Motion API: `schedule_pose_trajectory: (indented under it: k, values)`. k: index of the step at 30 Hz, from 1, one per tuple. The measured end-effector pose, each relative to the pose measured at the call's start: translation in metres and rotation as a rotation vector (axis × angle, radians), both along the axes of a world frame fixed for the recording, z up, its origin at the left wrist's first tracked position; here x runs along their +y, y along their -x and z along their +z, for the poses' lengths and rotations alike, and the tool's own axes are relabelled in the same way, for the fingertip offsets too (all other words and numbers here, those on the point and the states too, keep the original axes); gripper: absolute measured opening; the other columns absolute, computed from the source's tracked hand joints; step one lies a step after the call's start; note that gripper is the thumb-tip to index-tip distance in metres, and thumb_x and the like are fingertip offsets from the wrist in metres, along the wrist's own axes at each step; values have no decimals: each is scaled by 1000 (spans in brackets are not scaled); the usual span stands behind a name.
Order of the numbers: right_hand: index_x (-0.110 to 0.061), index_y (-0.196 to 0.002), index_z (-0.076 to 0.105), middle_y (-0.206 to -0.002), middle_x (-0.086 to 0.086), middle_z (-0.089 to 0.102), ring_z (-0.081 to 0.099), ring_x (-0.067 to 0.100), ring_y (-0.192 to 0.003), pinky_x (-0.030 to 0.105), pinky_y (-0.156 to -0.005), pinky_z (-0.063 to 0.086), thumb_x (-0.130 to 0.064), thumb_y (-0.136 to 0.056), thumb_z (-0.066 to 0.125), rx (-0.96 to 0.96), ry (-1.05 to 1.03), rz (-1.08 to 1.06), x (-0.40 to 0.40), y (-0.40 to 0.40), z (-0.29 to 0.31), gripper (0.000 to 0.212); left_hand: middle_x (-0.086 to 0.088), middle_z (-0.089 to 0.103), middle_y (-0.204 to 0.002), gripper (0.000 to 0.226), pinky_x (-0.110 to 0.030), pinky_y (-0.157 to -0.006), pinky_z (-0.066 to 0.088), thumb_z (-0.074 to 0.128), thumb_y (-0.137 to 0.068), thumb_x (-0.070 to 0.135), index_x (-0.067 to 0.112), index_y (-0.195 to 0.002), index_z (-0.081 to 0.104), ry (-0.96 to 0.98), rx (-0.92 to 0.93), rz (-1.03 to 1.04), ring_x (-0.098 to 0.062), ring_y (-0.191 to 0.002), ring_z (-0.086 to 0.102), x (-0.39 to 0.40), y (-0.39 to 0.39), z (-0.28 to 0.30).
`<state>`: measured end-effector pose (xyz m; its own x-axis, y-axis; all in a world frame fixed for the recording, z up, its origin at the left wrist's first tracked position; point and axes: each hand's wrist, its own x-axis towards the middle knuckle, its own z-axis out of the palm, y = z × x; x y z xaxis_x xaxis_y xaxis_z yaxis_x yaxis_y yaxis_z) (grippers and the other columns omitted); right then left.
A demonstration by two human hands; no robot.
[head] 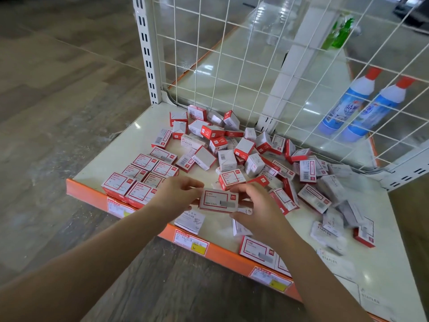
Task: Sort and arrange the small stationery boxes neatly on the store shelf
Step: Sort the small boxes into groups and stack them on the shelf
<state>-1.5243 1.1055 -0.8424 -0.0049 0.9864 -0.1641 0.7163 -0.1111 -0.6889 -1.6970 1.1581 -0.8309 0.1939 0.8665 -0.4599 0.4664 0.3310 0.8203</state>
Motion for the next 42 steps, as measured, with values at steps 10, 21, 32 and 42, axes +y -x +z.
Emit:
schedule_pose_trajectory:
  k: [10, 21, 32, 42]
  values:
    - [-27, -112, 53, -108, -12, 54, 54, 4, -99, 10, -73, 42, -13, -79, 71, -57, 146, -137, -38, -61, 11, 40, 10, 52, -127, 30, -24, -93, 44, 50, -94, 27, 29, -123, 53, -336, 478, -549, -9, -110, 50, -24, -30, -10]
    - [-25, -111, 54, -105, -10, 53, 54, 6, -95, 11, -79, 43, -16, -76, 74, -198, 233, -220, -71, -92, 1, 41, 5, 12, -156, 53, -42, -116, 9, 43, -98, 28, 34, -146, 22, -708, 783, -1227, -22, -145, 6, -41, -60, -23]
    - [-33, -99, 47, -104, -13, 51, 53, 4, -91, 6, -69, 39, -20, -77, 72, -159, 206, -226, -62, -78, -18, 35, -3, 10, -157, 61, -46, -114, 13, 46, -97, 24, 31, -148, 13, -777, 924, -1224, -29, -144, 10, -35, -60, -31]
    - [-29, -117, 51, -116, -11, 49, 49, 1, -92, 6, -56, 37, -19, -84, 63, -180, 208, -205, -56, -68, -28, 36, -4, 11, -157, 57, -42, -115, 16, 41, -98, 33, 28, -148, 13, -730, 917, -1138, -28, -143, 14, -32, -58, -34]
